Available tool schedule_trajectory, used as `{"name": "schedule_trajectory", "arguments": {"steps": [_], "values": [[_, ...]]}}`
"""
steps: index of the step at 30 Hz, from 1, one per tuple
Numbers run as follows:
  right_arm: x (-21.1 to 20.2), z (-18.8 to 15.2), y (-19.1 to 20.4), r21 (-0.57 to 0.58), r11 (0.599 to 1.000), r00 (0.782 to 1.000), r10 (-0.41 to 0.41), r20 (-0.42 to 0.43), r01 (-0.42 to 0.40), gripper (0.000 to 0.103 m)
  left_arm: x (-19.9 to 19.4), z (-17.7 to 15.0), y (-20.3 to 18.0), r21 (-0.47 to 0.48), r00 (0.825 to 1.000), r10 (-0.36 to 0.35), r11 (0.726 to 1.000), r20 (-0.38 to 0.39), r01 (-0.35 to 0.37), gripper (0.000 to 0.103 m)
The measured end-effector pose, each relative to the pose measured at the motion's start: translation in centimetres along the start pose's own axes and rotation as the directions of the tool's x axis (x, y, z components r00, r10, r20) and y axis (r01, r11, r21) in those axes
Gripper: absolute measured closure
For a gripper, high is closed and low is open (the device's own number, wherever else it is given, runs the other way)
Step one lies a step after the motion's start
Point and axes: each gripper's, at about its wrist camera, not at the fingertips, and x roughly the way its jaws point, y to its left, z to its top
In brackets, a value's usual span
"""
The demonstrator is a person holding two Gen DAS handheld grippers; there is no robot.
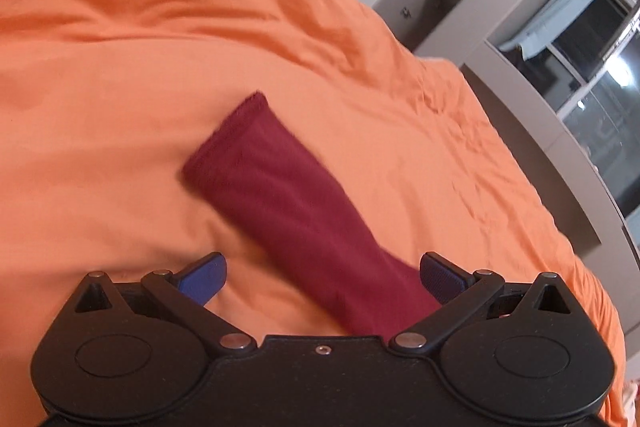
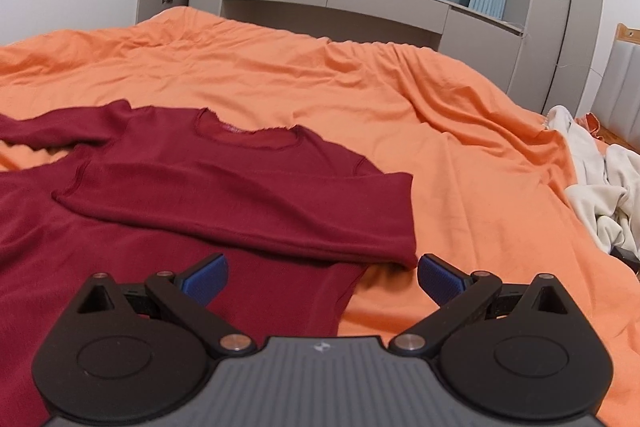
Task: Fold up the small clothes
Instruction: 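Reach the left tool to the other sleeve cuff and close on it, then lift the sleeve across the shirt body and open the left tool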
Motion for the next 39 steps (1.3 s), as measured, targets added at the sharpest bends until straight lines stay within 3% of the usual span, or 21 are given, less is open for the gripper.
{"name": "schedule_trajectory", "arguments": {"steps": [3,4,7,11,13,17,21,25,30,35,39], "values": [[0.4,-0.4,0.4,-0.018,1.0,1.0,-0.003,-0.017,0.002,0.0,0.1,0.0,-0.1,-0.02,0.999,0.007,1.0,0.051,-0.006,0.003],[0.5,-0.5,0.4,-0.021,1.0,1.0,-0.004,-0.022,0.004,0.0,-0.1,-0.1,-0.2,-0.022,0.997,0.009,1.0,0.07,-0.008,0.009],[0.8,-0.6,0.4,-0.021,1.0,0.999,-0.006,-0.033,0.005,0.0,-0.4,-0.3,-0.7,-0.017,0.989,0.068,0.998,0.133,-0.066,0.034],[1.0,-0.8,0.3,-0.02,1.0,0.999,-0.008,-0.042,0.008,0.0,-0.7,-0.6,-0.9,-0.018,0.976,0.133,0.991,0.175,-0.132,0.08],[0.9,-0.9,0.3,-0.025,1.0,0.999,-0.015,-0.04,0.014,0.0,-0.9,-0.5,-0.8,-0.022,0.972,0.132,0.991,0.192,-0.13,0.089],[0.7,-0.9,0.1,-0.02,1.0,0.999,-0.014,-0.029,0.013,0.0,-1.8,-0.5,-2.7,0.074,0.964,0.1,0.99,0.247,-0.121,0.095],[0.5,-0.8,-0.1,-0.011,1.0,1.0,-0.012,-0.018,0.012,0.0,-3.8,-1.2,-7.5,0.256,0.953,-0.009,0.964,0.302,-0.072,0.095],[0.2,-0.7,-0.4,-0.007,1.0,1.0,-0.01,-0.011,0.01,0.0,-5.9,-3.4,-13.3,0.426,0.946,-0.142,0.905,0.29,0.005,0.095],[-0.3,-0.5,-0.8,0.004,1.0,1.0,-0.008,0.004,0.008,0.0,-8.3,-7.9,-20.3,0.608,0.929,-0.294,0.787,0.224,0.102,0.095],[-0.9,-0.3,-1.6,0.028,0.999,0.999,-0.022,0.029,0.021,0.0,-9.9,-13.0,-25.4,0.673,0.909,-0.402,0.702,0.108,0.23,0.095],[-1.3,-0.3,-2.5,0.058,0.998,0.998,-0.037,0.04,0.035,0.0,-10.1,-18.4,-28.1,0.712,0.896,-0.444,0.621,-0.025,0.327,0.095]]}}
